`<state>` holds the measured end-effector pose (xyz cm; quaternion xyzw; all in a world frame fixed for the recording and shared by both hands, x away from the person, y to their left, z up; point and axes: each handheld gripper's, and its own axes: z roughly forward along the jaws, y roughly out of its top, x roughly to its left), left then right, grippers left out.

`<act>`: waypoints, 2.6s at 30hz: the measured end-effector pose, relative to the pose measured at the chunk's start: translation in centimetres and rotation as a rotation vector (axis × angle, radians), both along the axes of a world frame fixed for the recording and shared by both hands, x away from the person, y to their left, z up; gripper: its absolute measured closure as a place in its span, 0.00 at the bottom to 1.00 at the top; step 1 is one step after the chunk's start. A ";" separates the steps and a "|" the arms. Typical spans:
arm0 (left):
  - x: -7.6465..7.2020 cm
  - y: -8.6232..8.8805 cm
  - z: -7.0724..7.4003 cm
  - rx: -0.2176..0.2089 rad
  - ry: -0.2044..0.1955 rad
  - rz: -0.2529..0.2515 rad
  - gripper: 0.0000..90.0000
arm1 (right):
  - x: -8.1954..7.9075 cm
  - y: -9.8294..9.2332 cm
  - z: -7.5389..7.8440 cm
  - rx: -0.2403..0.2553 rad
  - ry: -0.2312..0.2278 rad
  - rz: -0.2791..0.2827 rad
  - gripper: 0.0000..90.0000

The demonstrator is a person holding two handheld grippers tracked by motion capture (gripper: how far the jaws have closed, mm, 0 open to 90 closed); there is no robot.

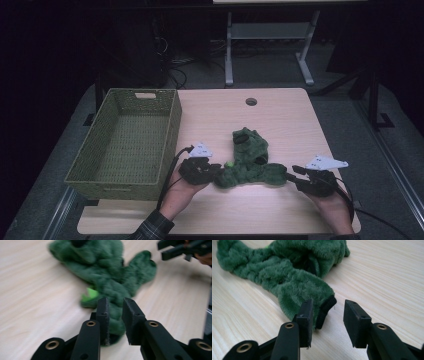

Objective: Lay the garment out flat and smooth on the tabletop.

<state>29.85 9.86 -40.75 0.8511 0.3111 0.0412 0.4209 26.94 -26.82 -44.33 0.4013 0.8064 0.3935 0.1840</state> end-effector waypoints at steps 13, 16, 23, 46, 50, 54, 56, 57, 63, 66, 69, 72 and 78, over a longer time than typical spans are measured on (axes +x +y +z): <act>0.8 -1.1 -2.8 0.082 0.028 -0.031 0.82 | 0.0 -0.4 -0.4 0.009 0.010 -0.031 0.65; 1.2 -1.2 -3.4 0.109 0.039 -0.031 0.82 | 0.1 -0.4 -0.4 0.000 0.004 -0.023 0.65; 1.3 -1.7 -4.2 0.161 0.067 -0.042 0.82 | -0.3 -0.8 -0.3 0.004 -0.006 -0.037 0.63; 2.5 -1.5 -0.5 0.101 0.022 -0.055 0.65 | 2.4 0.8 1.2 0.038 0.008 0.023 0.54; 3.9 -2.2 0.2 0.092 0.002 -0.036 0.62 | 4.0 1.7 1.1 0.043 0.039 0.050 0.56; 5.6 -3.4 0.8 0.087 -0.024 -0.026 0.61 | 5.1 2.4 0.9 0.044 0.060 0.068 0.57; 6.4 -4.1 1.1 0.076 -0.035 -0.024 0.61 | 5.8 2.8 0.7 0.048 0.081 0.078 0.57; 6.9 -4.6 1.2 0.074 -0.040 -0.018 0.61 | 6.0 3.1 0.6 0.045 0.086 0.081 0.57; 8.4 -6.6 1.9 0.092 -0.080 -0.028 0.60 | 7.2 4.3 -0.1 0.040 0.122 0.086 0.57; 9.1 -7.3 2.0 0.091 -0.088 -0.021 0.60 | 7.7 4.7 -0.8 0.027 0.159 0.080 0.56; 9.8 -7.9 1.8 0.106 -0.080 -0.014 0.60 | 8.1 4.9 -1.2 0.033 0.191 0.067 0.57; 10.6 -7.9 1.1 0.128 -0.052 -0.009 0.61 | 8.3 5.2 -1.6 0.027 0.205 0.067 0.57; 11.1 -7.7 0.0 0.144 0.020 -0.032 0.88 | 8.6 6.0 -2.2 -0.008 0.209 0.068 0.67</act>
